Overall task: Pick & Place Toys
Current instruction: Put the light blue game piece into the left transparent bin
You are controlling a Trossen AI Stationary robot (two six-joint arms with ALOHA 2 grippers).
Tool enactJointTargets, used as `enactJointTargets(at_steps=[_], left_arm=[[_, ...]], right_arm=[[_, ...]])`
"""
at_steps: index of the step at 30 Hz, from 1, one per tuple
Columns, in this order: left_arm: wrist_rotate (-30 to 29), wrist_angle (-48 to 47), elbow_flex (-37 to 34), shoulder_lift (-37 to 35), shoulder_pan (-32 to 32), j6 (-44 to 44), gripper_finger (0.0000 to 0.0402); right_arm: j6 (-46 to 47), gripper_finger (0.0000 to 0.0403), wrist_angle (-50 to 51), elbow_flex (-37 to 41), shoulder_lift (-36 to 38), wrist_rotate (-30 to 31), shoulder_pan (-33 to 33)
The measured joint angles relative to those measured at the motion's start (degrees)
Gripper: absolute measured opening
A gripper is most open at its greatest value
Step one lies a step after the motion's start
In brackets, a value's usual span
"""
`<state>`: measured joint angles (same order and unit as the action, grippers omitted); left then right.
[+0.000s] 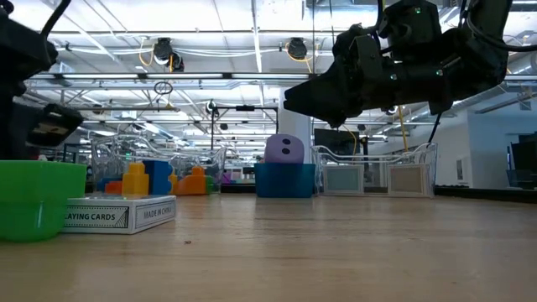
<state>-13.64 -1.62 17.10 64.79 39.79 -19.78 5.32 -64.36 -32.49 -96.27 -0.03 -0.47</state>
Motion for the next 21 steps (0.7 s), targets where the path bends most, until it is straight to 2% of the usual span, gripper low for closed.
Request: enactJointTargets(at_steps=[5,9,14,17,21], left_arm=[[-2.4,-4.0,2.9,-1.4,0.0,2.1,0.0026],[-7.3,-13.4,6.6,-3.2,-0.2,5.7,0.0022],[-20.4,-23.7,11.9,-7.0,-3.1,8.2,0.0014],[-27.4,-26.1,13.8,-10.0,-6.7,9.1,0.0023],[-33.2,-26.0,15.2,-13.7,-13.7,12.9,0.0032]], right_arm=[[0.0,0.0164,0.0,0.0,0.0,0.0,0.0],[0.0,0.0165,0.0,0.0,0.0,0.0,0.0],[-0.4,0.0165,-0.1,0.0,0.0,0.0,0.0],[-0.4,0.0164,-0.1,0.0,0.0,0.0,0.0],[-0.4,0.0164,-0.1,0.0,0.0,0.0,0.0]])
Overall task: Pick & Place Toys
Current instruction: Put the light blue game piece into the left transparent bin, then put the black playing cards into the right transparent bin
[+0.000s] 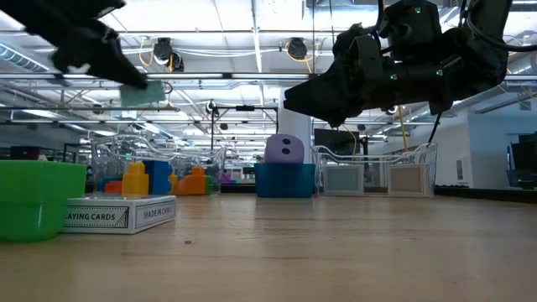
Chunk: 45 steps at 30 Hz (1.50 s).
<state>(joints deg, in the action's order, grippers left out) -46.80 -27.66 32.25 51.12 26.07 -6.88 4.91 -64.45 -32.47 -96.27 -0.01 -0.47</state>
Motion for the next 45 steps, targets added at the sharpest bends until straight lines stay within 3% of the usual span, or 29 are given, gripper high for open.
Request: enactJointTargets(at_steps=[4,8,15,24,29,37,45], left_arm=[[-3.2,4.3,0.2,-3.3,-8.9,6.0,0.0014],[-0.9,9.8,0.2,-4.1,-19.4,11.8,0.0013],[17.8,16.7,0.3,1.1,-38.7,16.7,0.0029],[31.6,26.1,0.3,13.2,-55.0,17.9,0.0015],[37.9,27.8,0.3,19.7,-59.6,17.2,0.0032],[42.4,32.3,0.4,26.5,-61.7,16.7,0.0014],[44.3,33.3,0.2,27.0,-61.6,15.5,0.0093]], right_arm=[[0.0,0.0165,0.0,0.0,0.0,0.0,0.0],[0.0,0.0165,0.0,0.0,0.0,0.0,0.0],[0.0,0.0165,0.1,0.0,0.0,0.0,0.0],[0.0,0.0164,0.9,0.0,0.0,0.0,0.0],[0.0,0.0164,1.1,0.0,0.0,0.0,0.0],[0.0,0.0164,1.1,0.0,0.0,0.0,0.0],[0.0,0.0164,1.3,0.0,0.0,0.0,0.0]])
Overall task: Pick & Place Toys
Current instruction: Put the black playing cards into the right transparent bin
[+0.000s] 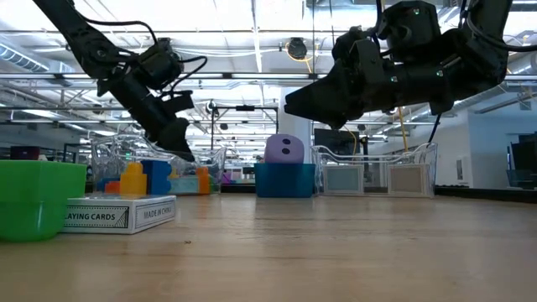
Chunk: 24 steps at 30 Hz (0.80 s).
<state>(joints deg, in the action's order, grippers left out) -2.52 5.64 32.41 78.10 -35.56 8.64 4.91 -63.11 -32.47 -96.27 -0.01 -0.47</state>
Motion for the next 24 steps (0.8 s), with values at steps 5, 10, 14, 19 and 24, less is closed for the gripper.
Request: enactJointTargets(at_steps=[5,10,14,19,24], left_arm=[[-0.3,0.3,0.1,0.0,-0.1,-0.1,0.0135],[-0.5,2.1,0.1,-2.0,-0.1,0.3,0.0163],[-0.4,2.2,0.1,-6.2,-0.1,1.6,0.0174],[-0.4,1.9,0.1,-14.7,0.1,0.9,0.017],[-0.3,-0.6,0.1,-23.8,1.8,-4.4,0.0159]], right_arm=[[0.0,0.0164,0.2,0.0,0.0,0.0,0.0],[0.0,0.0164,0.4,0.0,0.0,0.0,0.0],[0.0,0.0164,0.4,0.0,0.0,0.0,0.0],[0.0,0.0165,0.4,0.0,0.0,0.2,0.0],[0.0,0.0164,0.4,0.0,0.0,0.2,0.0]])
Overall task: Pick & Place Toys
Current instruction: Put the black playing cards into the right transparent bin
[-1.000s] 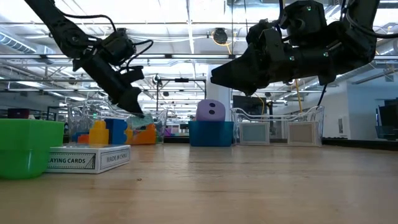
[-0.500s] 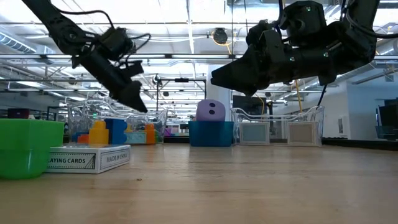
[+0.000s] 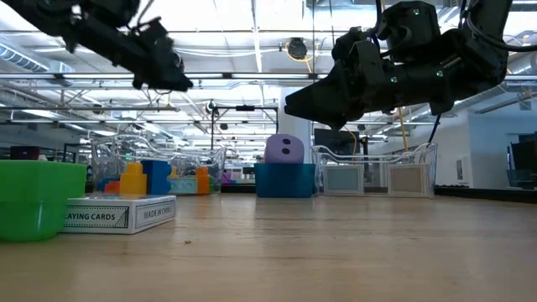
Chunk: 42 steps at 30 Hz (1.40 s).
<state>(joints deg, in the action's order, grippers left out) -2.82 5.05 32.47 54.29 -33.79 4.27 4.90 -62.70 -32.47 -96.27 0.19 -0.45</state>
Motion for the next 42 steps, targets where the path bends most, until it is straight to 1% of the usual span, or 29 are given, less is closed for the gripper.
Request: enactJointTargets(at_steps=[3,6,10,13,18,22,29,33,38,42], left_arm=[[0.7,-2.6,0.0,-4.5,1.7,-5.1,0.0154],[4.8,-5.3,0.0,-6.8,3.5,-8.6,0.0153],[12.1,-4.9,-0.7,-6.5,7.0,-10.6,0.0156],[14.8,-2.0,-2.2,-4.2,10.9,-9.3,0.0156],[14.9,3.6,-5.9,-0.1,18.2,-6.3,0.0153],[14.9,7.1,-8.0,3.0,25.5,-6.6,0.0153],[14.8,14.0,-8.3,9.3,39.1,-9.4,0.0154],[14.8,18.1,-8.3,13.5,45.5,-9.5,0.0153],[13.0,19.2,-8.3,19.0,50.2,-11.0,0.0153],[12.8,19.2,-8.3,23.7,51.7,-16.2,0.0152]], right_arm=[[0.0,0.0164,0.0,0.0,0.0,0.0,0.0],[0.0,0.0164,0.0,0.0,0.0,0.0,0.0],[0.0,0.0164,0.0,0.0,0.0,0.0,0.0],[0.0,0.0165,0.0,0.0,0.0,0.0,0.0],[0.0,0.0164,0.0,0.0,0.0,0.0,0.0],[0.0,0.0165,0.2,0.0,0.0,0.0,0.0],[0.1,0.0164,0.4,0.0,0.0,-0.2,-0.2],[0.4,0.0164,-1.3,0.0,0.0,-0.2,-1.1],[0.4,0.0164,-2.8,0.0,0.0,-0.2,-2.9],[0.4,0.0164,-2.8,0.0,0.0,-0.2,-4.3]])
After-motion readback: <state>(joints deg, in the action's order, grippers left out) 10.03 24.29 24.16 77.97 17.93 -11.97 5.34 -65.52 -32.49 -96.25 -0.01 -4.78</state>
